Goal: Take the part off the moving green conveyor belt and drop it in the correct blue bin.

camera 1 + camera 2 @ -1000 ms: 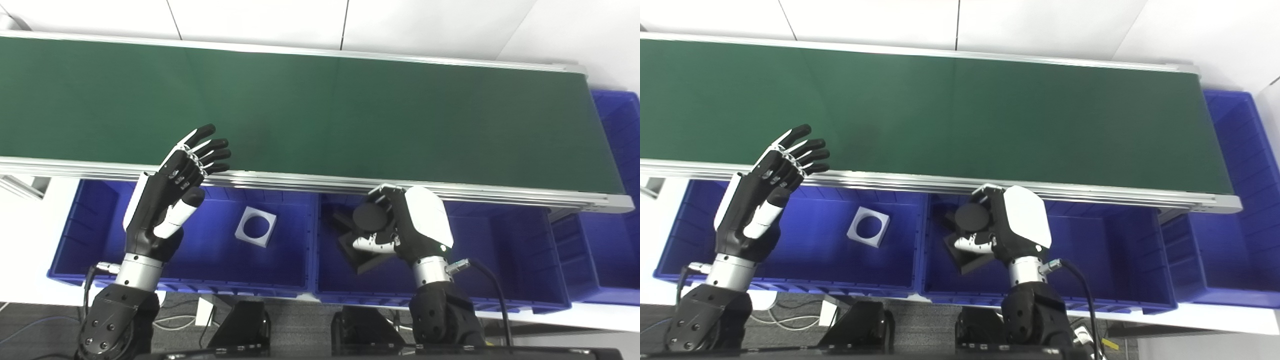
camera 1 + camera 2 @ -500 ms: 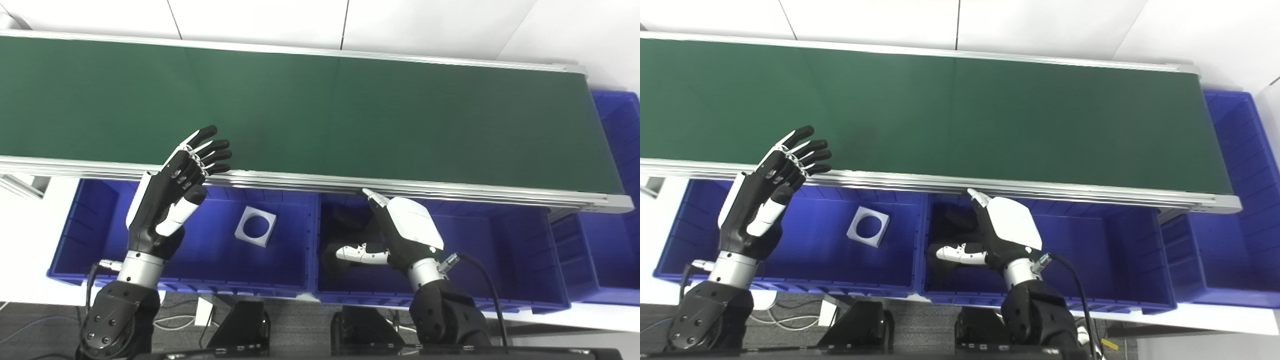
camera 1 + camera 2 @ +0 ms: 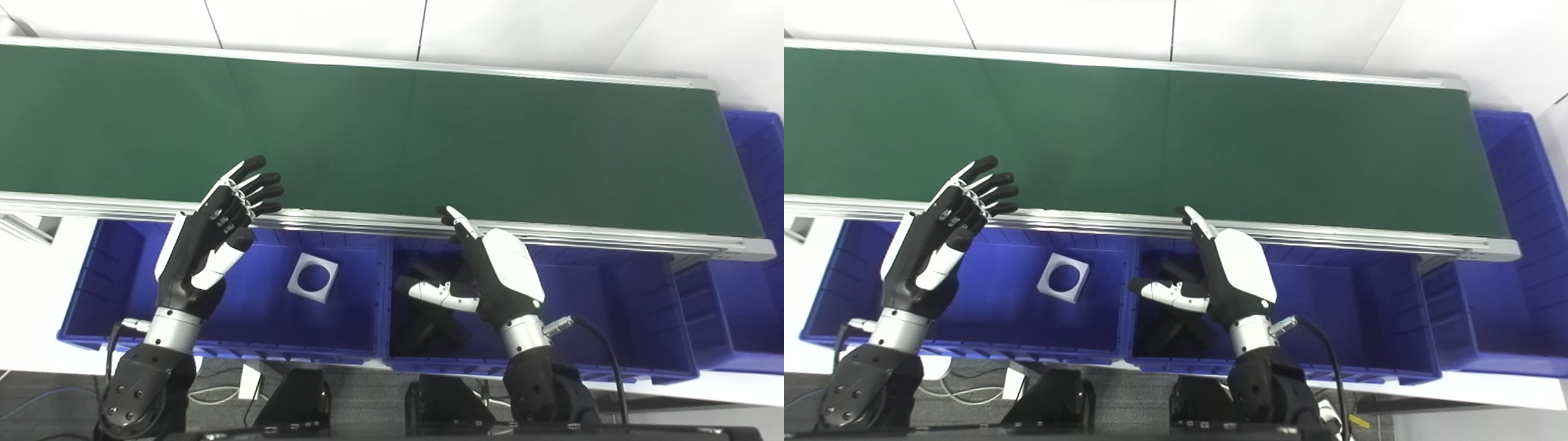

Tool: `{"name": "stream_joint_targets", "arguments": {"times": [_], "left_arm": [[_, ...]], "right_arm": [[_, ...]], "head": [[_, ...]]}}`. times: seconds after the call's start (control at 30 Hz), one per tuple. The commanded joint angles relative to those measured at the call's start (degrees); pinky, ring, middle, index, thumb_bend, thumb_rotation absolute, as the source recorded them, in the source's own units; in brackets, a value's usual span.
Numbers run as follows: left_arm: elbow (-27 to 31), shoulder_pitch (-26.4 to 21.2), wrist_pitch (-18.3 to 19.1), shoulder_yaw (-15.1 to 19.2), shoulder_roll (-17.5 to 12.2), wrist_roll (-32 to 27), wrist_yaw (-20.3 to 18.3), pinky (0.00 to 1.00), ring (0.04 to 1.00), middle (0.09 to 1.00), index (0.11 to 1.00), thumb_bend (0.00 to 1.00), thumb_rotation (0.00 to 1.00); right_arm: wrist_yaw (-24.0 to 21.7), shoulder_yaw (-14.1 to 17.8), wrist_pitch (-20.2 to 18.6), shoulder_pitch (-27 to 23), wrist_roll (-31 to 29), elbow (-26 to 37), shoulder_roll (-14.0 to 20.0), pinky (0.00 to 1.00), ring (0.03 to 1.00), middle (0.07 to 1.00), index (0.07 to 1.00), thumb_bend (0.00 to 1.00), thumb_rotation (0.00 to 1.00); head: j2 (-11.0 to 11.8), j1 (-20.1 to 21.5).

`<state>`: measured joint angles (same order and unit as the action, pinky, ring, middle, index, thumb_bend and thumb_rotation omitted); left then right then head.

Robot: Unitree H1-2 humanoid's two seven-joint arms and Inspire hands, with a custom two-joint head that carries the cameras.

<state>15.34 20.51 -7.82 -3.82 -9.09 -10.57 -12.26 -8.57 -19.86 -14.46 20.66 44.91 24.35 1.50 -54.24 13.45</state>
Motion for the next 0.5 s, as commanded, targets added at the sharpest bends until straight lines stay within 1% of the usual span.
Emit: {"name": "stream_joint_targets", "arguments": {"times": [0.0, 0.07, 0.1, 0.13, 0.17, 0.2, 0.3, 0.33, 0.37, 0.4, 0.43, 0.47], "left_arm": [[1.1, -0.4, -2.8, -0.2, 0.0, 0.9, -0.5, 0.74, 0.783, 0.810, 0.867, 0.79, 0.68], [0.8, -0.4, -2.9, -0.4, -0.1, 1.3, -0.5, 0.74, 0.783, 0.811, 0.868, 0.81, 0.69], [0.7, -0.4, -3.1, -0.5, -0.1, 1.4, -0.6, 0.74, 0.785, 0.812, 0.868, 0.82, 0.69], [0.4, -0.4, -3.3, -0.6, -0.1, 1.4, -0.7, 0.74, 0.785, 0.813, 0.869, 0.82, 0.69], [0.1, -0.4, -3.5, -0.7, -0.1, 1.4, -0.7, 0.74, 0.785, 0.812, 0.869, 0.83, 0.69], [-0.2, -0.3, -3.9, -0.8, -0.1, 1.5, -0.7, 0.74, 0.784, 0.810, 0.867, 0.84, 0.69], [-1.3, 0.0, -5.5, -1.4, 0.1, 2.7, -0.7, 0.74, 0.780, 0.805, 0.866, 0.85, 0.70], [-1.6, 0.1, -6.0, -1.6, 0.1, 3.0, -0.8, 0.74, 0.780, 0.805, 0.866, 0.85, 0.70], [-2.1, 0.2, -6.6, -1.9, 0.0, 3.2, -1.0, 0.74, 0.780, 0.806, 0.867, 0.85, 0.71], [-2.4, 0.3, -7.0, -2.1, -0.1, 3.3, -1.2, 0.75, 0.780, 0.806, 0.868, 0.85, 0.71], [-2.6, 0.4, -7.3, -2.3, -0.2, 3.5, -1.3, 0.75, 0.780, 0.806, 0.868, 0.85, 0.72], [-2.8, 0.5, -7.5, -2.5, -0.2, 3.7, -1.3, 0.75, 0.783, 0.807, 0.868, 0.85, 0.72]], "right_arm": [[3.5, 1.0, 7.2, 0.1, -10.0, 0.2, -2.5, 0.67, 0.764, 0.827, 0.898, 0.66, 0.63], [4.5, 1.6, 10.5, 0.3, -16.3, -0.9, -3.3, 0.70, 0.783, 0.837, 0.890, 0.66, 0.62], [4.9, 1.7, 11.8, 0.3, -18.3, -1.4, -3.5, 0.72, 0.800, 0.846, 0.896, 0.67, 0.65], [5.3, 1.8, 13.6, 0.4, -20.3, -2.1, -3.6, 0.72, 0.806, 0.849, 0.898, 0.67, 0.66], [5.7, 1.8, 14.9, 0.4, -21.6, -2.6, -3.7, 0.73, 0.814, 0.854, 0.903, 0.68, 0.68], [6.2, 1.8, 16.5, 0.4, -22.8, -3.3, -3.7, 0.74, 0.820, 0.858, 0.908, 0.69, 0.73], [7.5, 2.0, 20.3, 0.7, -25.8, -4.9, -3.7, 0.74, 0.814, 0.856, 0.910, 0.69, 0.75], [7.8, 2.0, 20.9, 0.8, -26.3, -5.1, -3.6, 0.74, 0.814, 0.856, 0.910, 0.68, 0.76], [8.1, 2.0, 21.5, 1.1, -26.7, -5.1, -3.5, 0.74, 0.814, 0.856, 0.911, 0.68, 0.76], [8.3, 2.1, 21.9, 1.4, -26.9, -5.1, -3.3, 0.74, 0.813, 0.854, 0.910, 0.68, 0.78], [8.6, 2.2, 22.4, 1.8, -27.1, -5.0, -3.2, 0.74, 0.812, 0.853, 0.910, 0.68, 0.79], [8.7, 2.3, 22.8, 2.0, -27.3, -4.9, -3.2, 0.74, 0.814, 0.852, 0.908, 0.68, 0.80]], "head": [[0.5, -0.5], [0.8, -0.7], [0.8, -0.7], [1.7, -1.4], [1.7, -1.4], [2.4, -1.9], [3.5, -2.7], [3.6, -2.7], [4.2, -3.2], [4.3, -3.2], [5.0, -3.5], [5.0, -3.5]]}}
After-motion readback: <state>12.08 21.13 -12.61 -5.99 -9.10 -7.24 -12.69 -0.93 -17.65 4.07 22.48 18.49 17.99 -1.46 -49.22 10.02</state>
